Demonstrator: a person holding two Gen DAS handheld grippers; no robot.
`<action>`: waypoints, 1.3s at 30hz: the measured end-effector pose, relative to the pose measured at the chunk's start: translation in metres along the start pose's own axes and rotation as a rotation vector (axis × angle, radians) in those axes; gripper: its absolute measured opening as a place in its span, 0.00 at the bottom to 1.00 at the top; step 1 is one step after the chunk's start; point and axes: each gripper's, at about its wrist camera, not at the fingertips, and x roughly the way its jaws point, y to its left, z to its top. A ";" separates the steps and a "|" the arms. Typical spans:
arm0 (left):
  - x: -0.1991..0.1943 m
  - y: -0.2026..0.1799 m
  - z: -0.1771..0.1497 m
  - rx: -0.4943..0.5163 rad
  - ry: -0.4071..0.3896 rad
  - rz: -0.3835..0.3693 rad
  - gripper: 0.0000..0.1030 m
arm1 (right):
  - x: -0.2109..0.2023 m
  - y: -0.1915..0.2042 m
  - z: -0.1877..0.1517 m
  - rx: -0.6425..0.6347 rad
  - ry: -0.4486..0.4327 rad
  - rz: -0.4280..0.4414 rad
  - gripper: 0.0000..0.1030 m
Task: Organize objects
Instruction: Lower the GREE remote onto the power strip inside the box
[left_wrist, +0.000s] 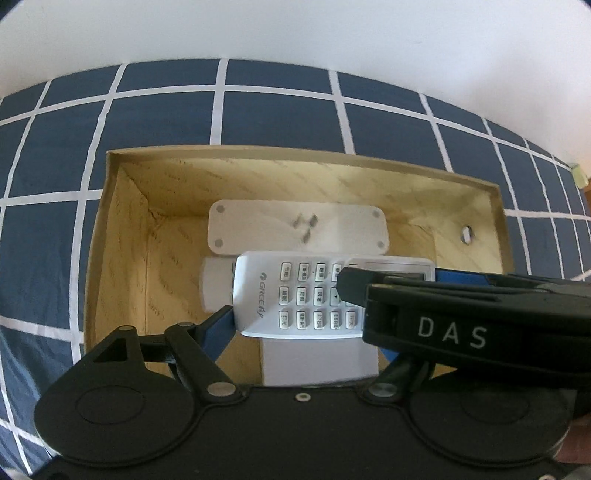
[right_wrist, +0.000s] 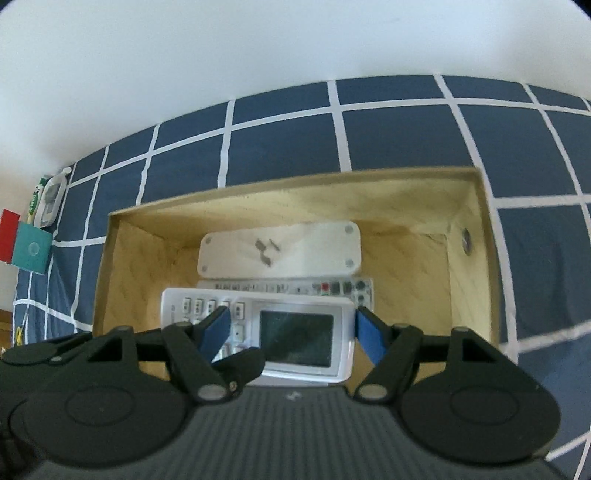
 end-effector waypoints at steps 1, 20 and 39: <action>0.003 0.001 0.003 -0.003 0.003 0.001 0.75 | 0.004 0.000 0.003 -0.003 0.004 0.000 0.71; 0.047 0.017 0.010 -0.047 0.072 -0.008 0.75 | 0.058 -0.009 0.022 -0.004 0.077 -0.009 0.72; 0.030 0.002 0.008 -0.027 0.045 0.018 0.82 | 0.047 -0.017 0.021 0.024 0.060 0.001 0.74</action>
